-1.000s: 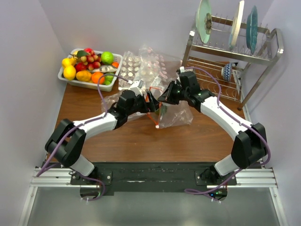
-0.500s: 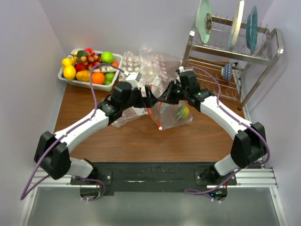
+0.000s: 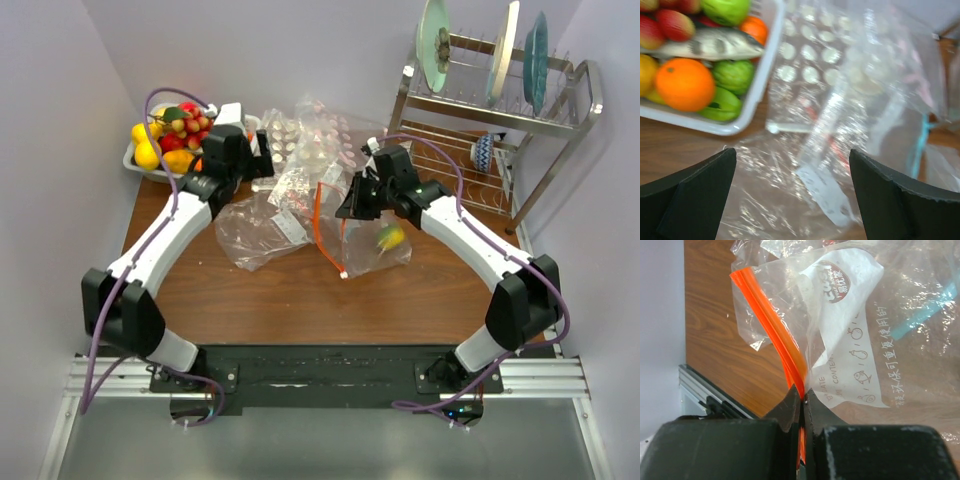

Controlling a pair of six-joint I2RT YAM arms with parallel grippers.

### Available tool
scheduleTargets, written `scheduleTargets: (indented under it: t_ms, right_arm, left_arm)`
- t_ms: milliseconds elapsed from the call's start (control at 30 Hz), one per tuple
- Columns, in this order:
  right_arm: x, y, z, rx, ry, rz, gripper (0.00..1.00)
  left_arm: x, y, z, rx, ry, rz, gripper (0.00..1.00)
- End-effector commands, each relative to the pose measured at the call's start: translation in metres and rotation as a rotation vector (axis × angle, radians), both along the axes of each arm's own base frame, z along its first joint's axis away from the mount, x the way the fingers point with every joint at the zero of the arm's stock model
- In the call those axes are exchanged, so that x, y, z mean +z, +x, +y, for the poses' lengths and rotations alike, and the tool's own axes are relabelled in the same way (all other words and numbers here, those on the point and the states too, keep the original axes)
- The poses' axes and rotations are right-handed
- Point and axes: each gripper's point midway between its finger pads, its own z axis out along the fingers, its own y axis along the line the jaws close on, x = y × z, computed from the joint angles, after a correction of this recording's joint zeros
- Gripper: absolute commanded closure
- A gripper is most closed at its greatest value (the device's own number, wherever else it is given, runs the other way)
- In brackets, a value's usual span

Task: Place the food in the zip-top bag and seal the zipper
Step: Pick up the fake fruit from the bin.

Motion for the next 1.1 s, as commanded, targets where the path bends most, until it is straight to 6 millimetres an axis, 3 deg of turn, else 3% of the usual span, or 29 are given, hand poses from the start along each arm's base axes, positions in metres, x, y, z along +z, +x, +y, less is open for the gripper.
scheduleTargets:
  t_ms: [0,267,400,467,500,800,933,1033,1067]
  right_arm:
    - [0.014,0.004,0.000,0.029,-0.039,-0.060,1.00]
    - [0.019,0.007,-0.005,0.044,-0.085,-0.092,1.00]
    - [0.023,0.008,-0.006,0.051,-0.090,-0.103,1.00]
    - [0.026,0.007,-0.005,0.058,-0.086,-0.107,1.00]
    - [0.028,0.007,-0.005,0.059,-0.085,-0.110,1.00]
    - [0.031,0.007,-0.004,0.065,-0.082,-0.115,1.00]
    - [0.032,0.007,-0.004,0.071,-0.084,-0.115,1.00]
    - [0.030,0.005,-0.004,0.073,-0.088,-0.111,1.00]
    - [0.030,0.006,-0.005,0.071,-0.088,-0.112,1.00]
  left_arm:
    - [0.005,0.029,0.069,0.213,0.188,0.010,0.00]
    - [-0.037,0.077,0.117,0.342,0.256,0.097,0.02]
    - [-0.068,0.099,0.127,0.357,0.271,0.151,0.03]
    - [-0.071,0.107,0.130,0.364,0.268,0.151,0.04]
    - [-0.083,0.110,0.131,0.365,0.278,0.173,0.05]
    - [-0.119,0.120,0.157,0.410,0.304,0.233,0.08]
    - [-0.125,0.122,0.164,0.427,0.318,0.238,0.11]
    - [-0.127,0.124,0.166,0.424,0.322,0.237,0.18]
    - [-0.127,0.125,0.167,0.421,0.316,0.237,0.27]
